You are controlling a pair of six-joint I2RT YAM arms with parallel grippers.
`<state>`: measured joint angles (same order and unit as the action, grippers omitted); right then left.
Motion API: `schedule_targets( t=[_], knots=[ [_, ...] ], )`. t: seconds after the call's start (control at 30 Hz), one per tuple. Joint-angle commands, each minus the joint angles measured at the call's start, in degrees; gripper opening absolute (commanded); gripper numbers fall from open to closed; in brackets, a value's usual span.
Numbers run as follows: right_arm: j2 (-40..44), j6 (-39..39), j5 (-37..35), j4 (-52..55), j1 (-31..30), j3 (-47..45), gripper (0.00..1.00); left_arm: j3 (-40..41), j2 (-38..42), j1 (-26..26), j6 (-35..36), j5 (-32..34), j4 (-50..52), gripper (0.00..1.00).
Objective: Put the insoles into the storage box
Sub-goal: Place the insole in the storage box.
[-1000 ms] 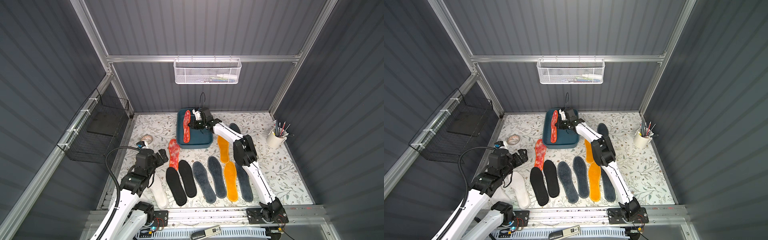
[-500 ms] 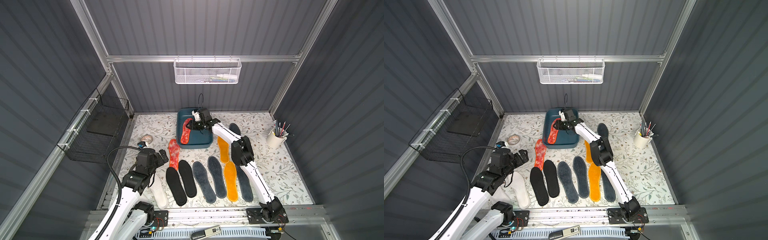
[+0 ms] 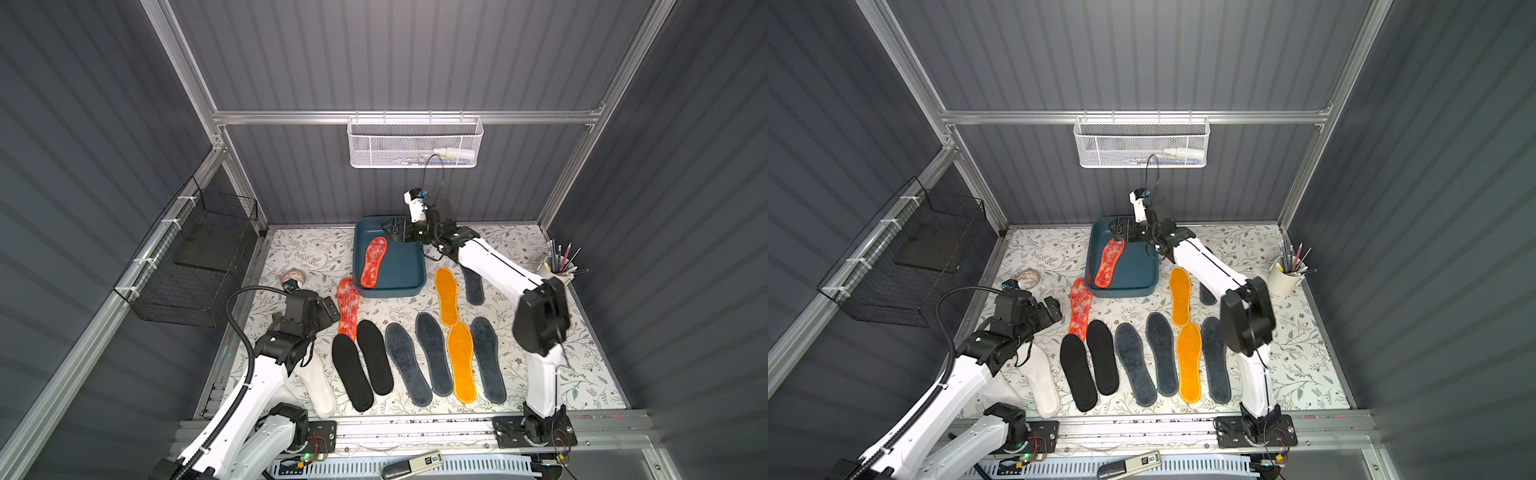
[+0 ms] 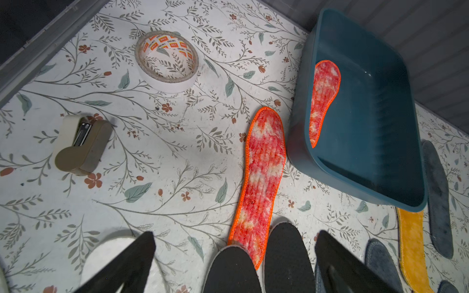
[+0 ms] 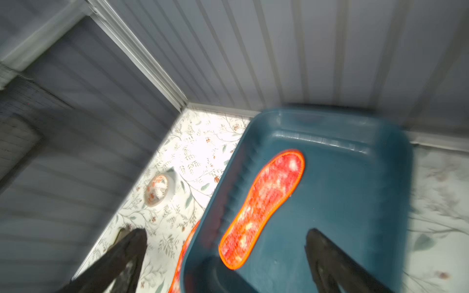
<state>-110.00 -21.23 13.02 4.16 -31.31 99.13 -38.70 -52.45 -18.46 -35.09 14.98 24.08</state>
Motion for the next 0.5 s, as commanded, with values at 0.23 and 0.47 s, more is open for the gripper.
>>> schedule_targets(
  t=[0.23, 0.47],
  knots=[
    [24.3, -1.2, -6.4, -12.1, 0.2, -31.9, 0.99, -4.8, -9.8, -0.2, 1.9, -1.3, -2.5, 0.93],
    [30.4, -1.8, -9.1, -9.1, 0.2, -39.0, 0.99, -10.5, -19.8, -0.2, 4.1, -3.0, 1.8, 0.79]
  ],
)
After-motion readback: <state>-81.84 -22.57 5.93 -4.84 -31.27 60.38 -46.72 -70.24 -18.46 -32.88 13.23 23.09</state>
